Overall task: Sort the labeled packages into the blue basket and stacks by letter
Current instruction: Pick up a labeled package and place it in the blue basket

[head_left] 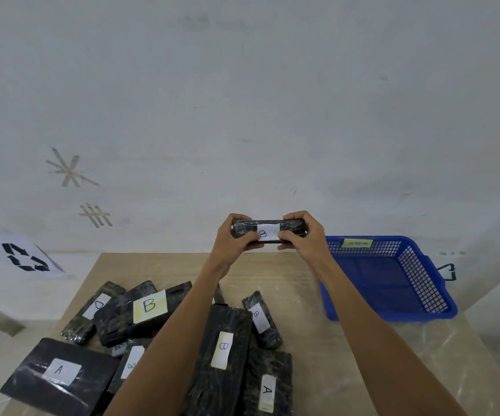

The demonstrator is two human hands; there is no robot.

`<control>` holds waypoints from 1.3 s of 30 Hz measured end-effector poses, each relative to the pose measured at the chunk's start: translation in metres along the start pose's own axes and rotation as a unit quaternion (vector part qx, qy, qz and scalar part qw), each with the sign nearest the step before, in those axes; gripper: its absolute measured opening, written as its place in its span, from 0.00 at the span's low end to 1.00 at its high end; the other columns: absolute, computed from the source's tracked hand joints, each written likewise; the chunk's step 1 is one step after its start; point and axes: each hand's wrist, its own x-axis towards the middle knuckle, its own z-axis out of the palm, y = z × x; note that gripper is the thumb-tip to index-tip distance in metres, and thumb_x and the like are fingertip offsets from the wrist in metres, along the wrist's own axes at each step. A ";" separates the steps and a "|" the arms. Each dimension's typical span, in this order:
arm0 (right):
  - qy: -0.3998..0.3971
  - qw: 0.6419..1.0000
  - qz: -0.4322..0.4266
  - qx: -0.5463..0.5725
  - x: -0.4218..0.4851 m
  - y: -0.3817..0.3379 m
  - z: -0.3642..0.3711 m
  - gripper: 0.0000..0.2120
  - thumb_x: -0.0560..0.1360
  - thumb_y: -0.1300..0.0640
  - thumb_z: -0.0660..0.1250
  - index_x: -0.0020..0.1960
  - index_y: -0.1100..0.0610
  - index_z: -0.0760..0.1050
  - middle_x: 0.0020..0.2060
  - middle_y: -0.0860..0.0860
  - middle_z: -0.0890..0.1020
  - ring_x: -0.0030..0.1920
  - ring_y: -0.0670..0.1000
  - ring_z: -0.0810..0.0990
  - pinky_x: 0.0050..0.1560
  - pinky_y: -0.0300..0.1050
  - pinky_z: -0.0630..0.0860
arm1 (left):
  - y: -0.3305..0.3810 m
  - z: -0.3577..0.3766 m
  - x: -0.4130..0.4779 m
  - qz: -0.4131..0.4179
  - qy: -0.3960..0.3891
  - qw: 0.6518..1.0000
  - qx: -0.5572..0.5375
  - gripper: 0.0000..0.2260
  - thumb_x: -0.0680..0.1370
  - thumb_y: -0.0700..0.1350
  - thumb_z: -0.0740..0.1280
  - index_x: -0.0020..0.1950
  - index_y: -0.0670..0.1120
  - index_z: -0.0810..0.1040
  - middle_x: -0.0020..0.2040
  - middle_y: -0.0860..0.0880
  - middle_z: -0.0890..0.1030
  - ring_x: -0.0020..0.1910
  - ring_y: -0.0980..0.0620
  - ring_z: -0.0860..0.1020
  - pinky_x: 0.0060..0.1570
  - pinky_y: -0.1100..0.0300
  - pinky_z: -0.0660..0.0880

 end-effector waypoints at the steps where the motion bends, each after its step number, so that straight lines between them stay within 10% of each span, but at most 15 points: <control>1: 0.001 1.000 0.001 0.002 0.001 0.000 0.000 0.14 0.72 0.71 0.73 0.56 0.61 0.77 0.48 0.57 0.81 0.43 0.52 0.84 0.40 0.48 0.84 | 0.001 0.000 0.000 0.000 0.000 1.000 0.001 0.15 0.75 0.31 0.73 0.58 0.39 0.74 0.52 0.36 0.80 0.45 0.45 0.85 0.47 0.53 0.84; 15: 0.017 1.000 -0.004 0.012 0.013 -0.002 0.005 0.15 0.72 0.72 0.72 0.55 0.59 0.77 0.49 0.59 0.80 0.41 0.52 0.84 0.39 0.47 0.84 | 0.008 -0.004 0.013 0.017 -0.003 1.000 0.009 0.17 0.74 0.29 0.73 0.60 0.36 0.74 0.53 0.36 0.80 0.46 0.44 0.85 0.46 0.52 0.84; 24: -0.049 0.984 0.166 0.030 0.023 -0.012 -0.003 0.10 0.78 0.53 0.69 0.53 0.60 0.79 0.46 0.58 0.83 0.41 0.58 0.84 0.32 0.49 0.79 | 0.009 -0.014 0.021 0.027 -0.042 0.998 0.044 0.16 0.74 0.29 0.72 0.59 0.38 0.73 0.57 0.35 0.78 0.51 0.45 0.83 0.48 0.51 0.84; 31: -0.003 0.998 0.064 0.011 0.025 -0.011 0.003 0.03 0.77 0.66 0.65 0.46 0.63 0.77 0.44 0.59 0.79 0.41 0.53 0.78 0.38 0.46 0.78 | 0.021 -0.009 0.024 -0.082 -0.060 0.991 0.092 0.12 0.82 0.48 0.67 0.61 0.44 0.70 0.57 0.42 0.79 0.52 0.47 0.82 0.44 0.52 0.83; 39: 0.024 0.999 0.029 -0.022 0.020 0.002 0.008 0.06 0.78 0.65 0.67 0.54 0.63 0.76 0.49 0.55 0.79 0.49 0.52 0.80 0.44 0.43 0.82 | 0.012 -0.009 0.020 -0.037 -0.040 0.997 0.059 0.07 0.81 0.40 0.68 0.58 0.43 0.72 0.48 0.43 0.78 0.43 0.49 0.78 0.46 0.55 0.82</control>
